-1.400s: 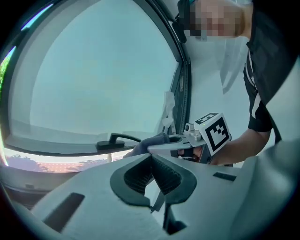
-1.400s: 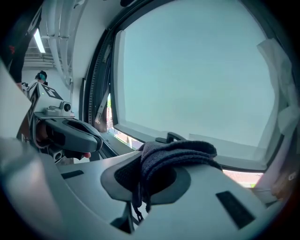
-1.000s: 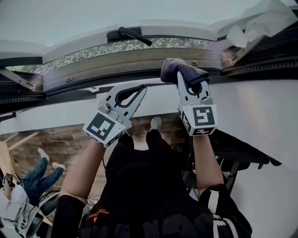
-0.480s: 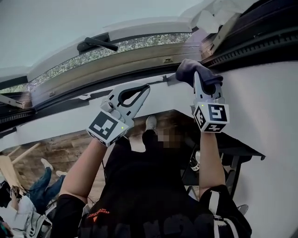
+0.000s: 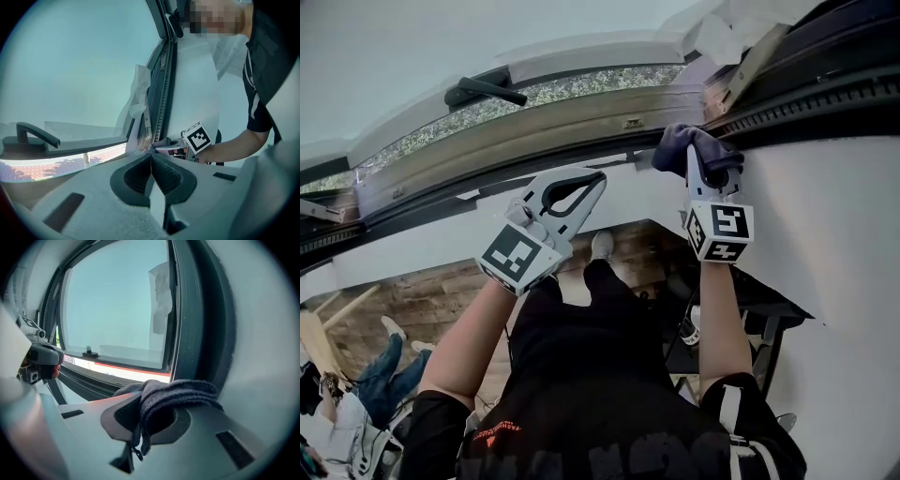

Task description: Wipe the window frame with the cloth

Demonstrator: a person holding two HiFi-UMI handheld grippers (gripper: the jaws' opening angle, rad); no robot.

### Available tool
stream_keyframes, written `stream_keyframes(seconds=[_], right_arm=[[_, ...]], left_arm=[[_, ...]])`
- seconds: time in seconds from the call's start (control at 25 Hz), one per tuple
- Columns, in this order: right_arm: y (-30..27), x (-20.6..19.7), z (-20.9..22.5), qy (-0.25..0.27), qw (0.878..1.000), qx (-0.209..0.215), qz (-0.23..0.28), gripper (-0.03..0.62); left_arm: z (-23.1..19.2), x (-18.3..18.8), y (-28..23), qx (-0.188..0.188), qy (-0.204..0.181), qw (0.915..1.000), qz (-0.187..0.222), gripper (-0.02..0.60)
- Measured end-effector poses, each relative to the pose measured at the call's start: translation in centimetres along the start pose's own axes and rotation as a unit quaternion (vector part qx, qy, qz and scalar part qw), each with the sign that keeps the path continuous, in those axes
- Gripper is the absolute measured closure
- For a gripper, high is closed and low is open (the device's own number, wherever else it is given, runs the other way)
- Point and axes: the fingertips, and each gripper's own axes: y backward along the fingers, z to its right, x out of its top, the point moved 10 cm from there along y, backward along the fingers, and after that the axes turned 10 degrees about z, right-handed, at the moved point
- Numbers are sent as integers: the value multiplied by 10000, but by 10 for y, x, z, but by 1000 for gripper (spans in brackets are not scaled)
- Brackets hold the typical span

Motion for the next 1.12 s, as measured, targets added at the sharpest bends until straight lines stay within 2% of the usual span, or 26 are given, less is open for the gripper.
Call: stream_keyframes(seconds=[0.2, 0.56, 0.72, 0.84, 1.12], right_arm=[[-6, -1, -9, -4, 9999, 94, -41, 562], [-12, 2, -41, 51, 9994, 348, -63, 562], [-16, 5, -59, 80, 9987, 495, -64, 562], [-19, 7, -73, 111, 9980, 615, -62, 562], [-25, 14, -103, 188, 9963, 834, -61, 562]], left_arm=[[-7, -4, 7, -109, -288, 9995, 110, 560], [-15, -7, 34, 176, -32, 9998, 95, 560], [-21, -8, 49, 183, -194, 9994, 198, 560], [-25, -8, 61, 283, -179, 9991, 244, 560], [-29, -6, 90, 622, 109, 9978, 217, 560]])
